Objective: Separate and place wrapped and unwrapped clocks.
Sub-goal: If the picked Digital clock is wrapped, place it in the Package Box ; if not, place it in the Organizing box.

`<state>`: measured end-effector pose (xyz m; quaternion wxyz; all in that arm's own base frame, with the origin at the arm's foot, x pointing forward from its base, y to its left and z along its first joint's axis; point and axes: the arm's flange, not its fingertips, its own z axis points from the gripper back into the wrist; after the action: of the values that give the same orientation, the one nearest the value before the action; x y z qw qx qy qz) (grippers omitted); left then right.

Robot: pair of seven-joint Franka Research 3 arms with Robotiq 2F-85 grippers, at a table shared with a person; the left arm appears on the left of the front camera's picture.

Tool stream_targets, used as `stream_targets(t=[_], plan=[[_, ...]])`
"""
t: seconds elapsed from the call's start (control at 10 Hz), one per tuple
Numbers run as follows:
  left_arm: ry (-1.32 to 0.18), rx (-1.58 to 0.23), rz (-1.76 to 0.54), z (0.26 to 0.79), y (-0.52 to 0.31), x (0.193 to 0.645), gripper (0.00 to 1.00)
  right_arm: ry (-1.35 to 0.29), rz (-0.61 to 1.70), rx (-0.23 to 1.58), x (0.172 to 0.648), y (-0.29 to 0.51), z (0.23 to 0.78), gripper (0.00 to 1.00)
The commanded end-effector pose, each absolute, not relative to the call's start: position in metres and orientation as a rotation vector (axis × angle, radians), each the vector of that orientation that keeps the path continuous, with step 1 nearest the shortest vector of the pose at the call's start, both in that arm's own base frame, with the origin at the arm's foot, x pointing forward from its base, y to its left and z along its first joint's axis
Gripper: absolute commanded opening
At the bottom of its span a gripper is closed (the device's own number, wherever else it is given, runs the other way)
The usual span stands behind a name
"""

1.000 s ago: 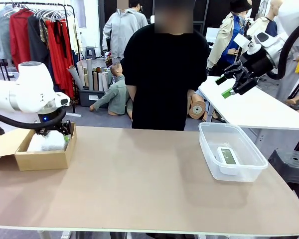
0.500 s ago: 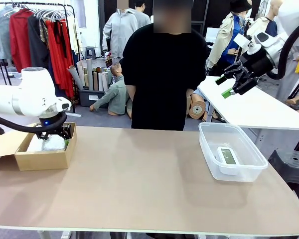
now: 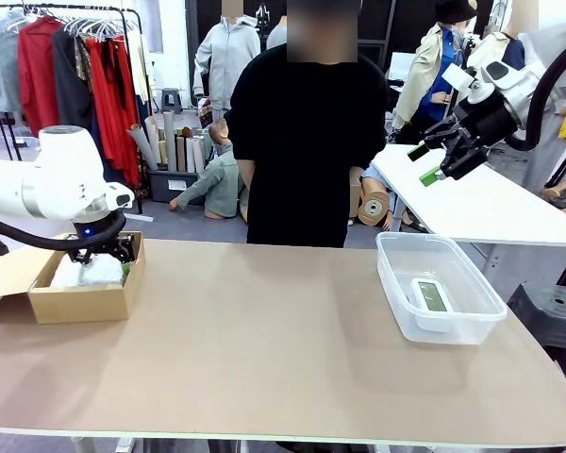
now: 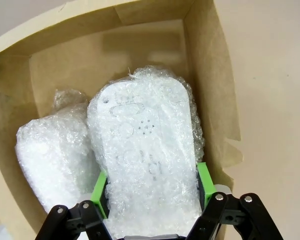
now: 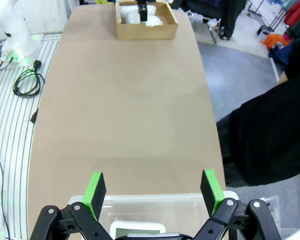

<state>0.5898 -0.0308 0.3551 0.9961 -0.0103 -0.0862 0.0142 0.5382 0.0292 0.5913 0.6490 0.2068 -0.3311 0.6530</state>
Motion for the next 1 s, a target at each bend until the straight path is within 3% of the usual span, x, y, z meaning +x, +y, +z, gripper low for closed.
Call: stream_targets(t=[0.0,0.9], plan=[[-0.2,-0.047,0.043,0.364,-0.028,0.589,1.0,-0.754,1.486,0.469,0.538,0.029,0.593,1.0],[-0.25,-0.036,0.051,0.394,-0.016,0.595,1.0,-0.754,1.486,0.469,0.538,0.029,0.593,1.0]])
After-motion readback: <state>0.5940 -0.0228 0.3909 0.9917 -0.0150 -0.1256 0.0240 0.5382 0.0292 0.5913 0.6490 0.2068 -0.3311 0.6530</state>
